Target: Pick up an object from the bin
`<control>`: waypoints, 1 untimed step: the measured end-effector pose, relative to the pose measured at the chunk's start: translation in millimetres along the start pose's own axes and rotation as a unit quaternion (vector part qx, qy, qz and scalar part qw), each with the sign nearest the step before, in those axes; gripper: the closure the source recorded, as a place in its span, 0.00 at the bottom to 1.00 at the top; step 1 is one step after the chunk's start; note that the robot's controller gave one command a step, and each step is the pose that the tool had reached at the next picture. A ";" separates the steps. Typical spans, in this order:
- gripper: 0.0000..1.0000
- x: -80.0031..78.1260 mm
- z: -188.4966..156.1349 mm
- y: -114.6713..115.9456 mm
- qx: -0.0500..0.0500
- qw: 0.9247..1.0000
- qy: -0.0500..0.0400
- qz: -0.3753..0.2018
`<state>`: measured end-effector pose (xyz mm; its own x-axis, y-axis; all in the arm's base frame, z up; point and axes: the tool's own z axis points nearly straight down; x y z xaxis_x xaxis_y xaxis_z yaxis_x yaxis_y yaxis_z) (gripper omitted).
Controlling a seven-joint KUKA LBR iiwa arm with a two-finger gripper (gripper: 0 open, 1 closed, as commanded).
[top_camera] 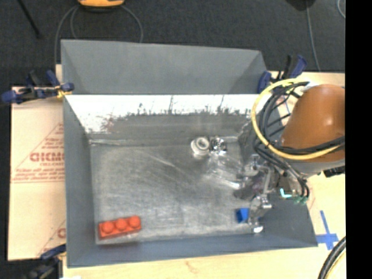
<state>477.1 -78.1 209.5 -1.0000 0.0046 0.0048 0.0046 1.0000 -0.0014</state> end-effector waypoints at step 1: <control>0.00 -20.5 70.0 -55.3 0.000 1.000 -0.001 -0.030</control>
Offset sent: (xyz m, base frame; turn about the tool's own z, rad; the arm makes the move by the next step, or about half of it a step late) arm 0.0204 -0.0511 -0.0662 -0.0657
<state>497.0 -133.6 139.5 -0.9985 -0.0555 0.0025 -0.0555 0.9985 -0.0020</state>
